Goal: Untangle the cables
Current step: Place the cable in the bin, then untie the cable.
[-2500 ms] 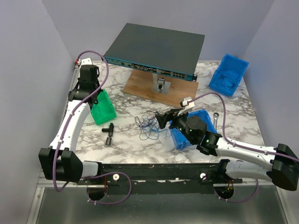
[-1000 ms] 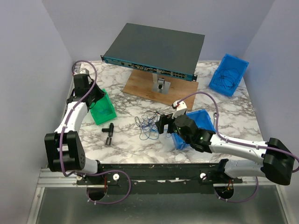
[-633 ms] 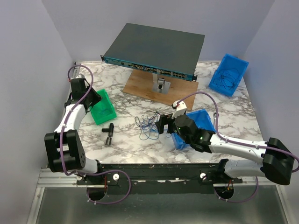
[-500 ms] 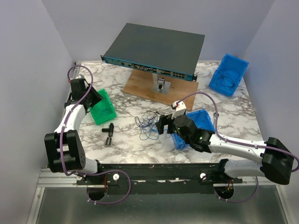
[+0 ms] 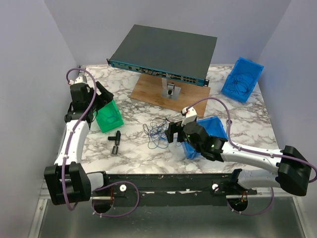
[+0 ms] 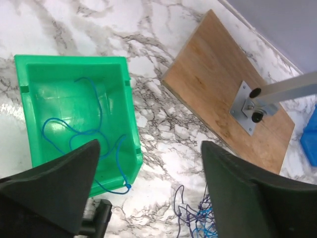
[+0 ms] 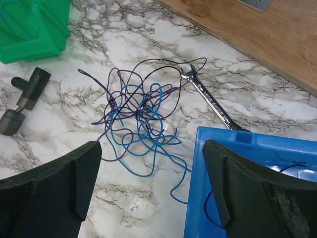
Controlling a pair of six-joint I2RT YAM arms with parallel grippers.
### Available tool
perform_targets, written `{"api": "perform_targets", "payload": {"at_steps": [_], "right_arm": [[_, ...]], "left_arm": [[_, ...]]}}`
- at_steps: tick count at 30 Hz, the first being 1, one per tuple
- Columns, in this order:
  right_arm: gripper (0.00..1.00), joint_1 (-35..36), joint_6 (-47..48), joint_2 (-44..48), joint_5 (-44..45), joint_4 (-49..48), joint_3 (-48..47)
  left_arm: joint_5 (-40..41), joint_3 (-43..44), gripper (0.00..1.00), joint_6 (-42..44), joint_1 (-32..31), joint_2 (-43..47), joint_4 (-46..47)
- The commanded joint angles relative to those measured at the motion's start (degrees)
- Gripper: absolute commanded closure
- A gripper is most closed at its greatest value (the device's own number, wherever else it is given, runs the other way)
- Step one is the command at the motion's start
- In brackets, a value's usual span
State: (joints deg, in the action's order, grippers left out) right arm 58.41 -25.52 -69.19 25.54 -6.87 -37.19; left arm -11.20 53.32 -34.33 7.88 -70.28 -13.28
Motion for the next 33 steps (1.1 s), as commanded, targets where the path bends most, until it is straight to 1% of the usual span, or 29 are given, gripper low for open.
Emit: {"api": "perform_targets", "payload": {"at_steps": [1, 5, 7, 12, 14, 17, 20, 23, 26, 28, 33], "right_arm": [[0.08, -0.21, -1.08, -1.23, -0.71, 5.16, -1.94], [0.08, -0.66, -1.84, -0.06, -2.06, 6.69, -1.60], [0.08, -0.65, -2.29, 0.85, -2.89, 6.70, -0.99], [0.08, -0.64, -3.20, 2.04, -4.05, 5.87, 0.40], [0.08, -0.61, -3.34, 2.29, -4.65, 5.65, 0.70], [0.08, -0.65, -3.31, 2.72, -5.75, 5.80, 0.92], [0.08, -0.65, -3.26, 3.30, -6.59, 6.63, 1.22], [0.08, -0.64, -3.07, 4.40, -6.64, 6.76, 1.93], [0.08, -0.63, -2.94, 5.50, -6.40, 6.79, 2.87], [0.08, -0.64, -2.85, 5.81, -6.51, 8.53, 2.98], [0.09, -0.65, -2.95, 5.61, -6.93, 8.71, 2.69]], "left_arm": [[-0.99, -0.68, 0.02, -0.83, -3.77, 4.96, -2.19], [-0.85, -2.49, 0.02, -0.53, -7.47, 10.43, -2.66], [-0.58, -3.53, 0.01, 0.34, -10.79, 13.14, -2.72], [2.43, -6.33, 0.04, 2.32, -22.18, 16.68, -4.35], [3.35, -8.82, 0.05, 3.47, -26.87, 17.38, -4.19], [3.36, -13.97, 0.07, 4.86, -31.89, 19.08, -1.01], [0.83, -20.13, 0.10, 6.20, -34.67, 21.94, 4.66], [-0.40, -23.25, 0.10, 7.39, -36.73, 23.96, 7.92], [-0.48, -24.09, 0.13, 8.38, -38.20, 24.30, 8.40], [-0.63, -24.25, 0.14, 9.00, -39.01, 24.01, 8.77], [-2.50, -23.99, 0.16, 11.06, -41.06, 21.86, 10.68]]}}
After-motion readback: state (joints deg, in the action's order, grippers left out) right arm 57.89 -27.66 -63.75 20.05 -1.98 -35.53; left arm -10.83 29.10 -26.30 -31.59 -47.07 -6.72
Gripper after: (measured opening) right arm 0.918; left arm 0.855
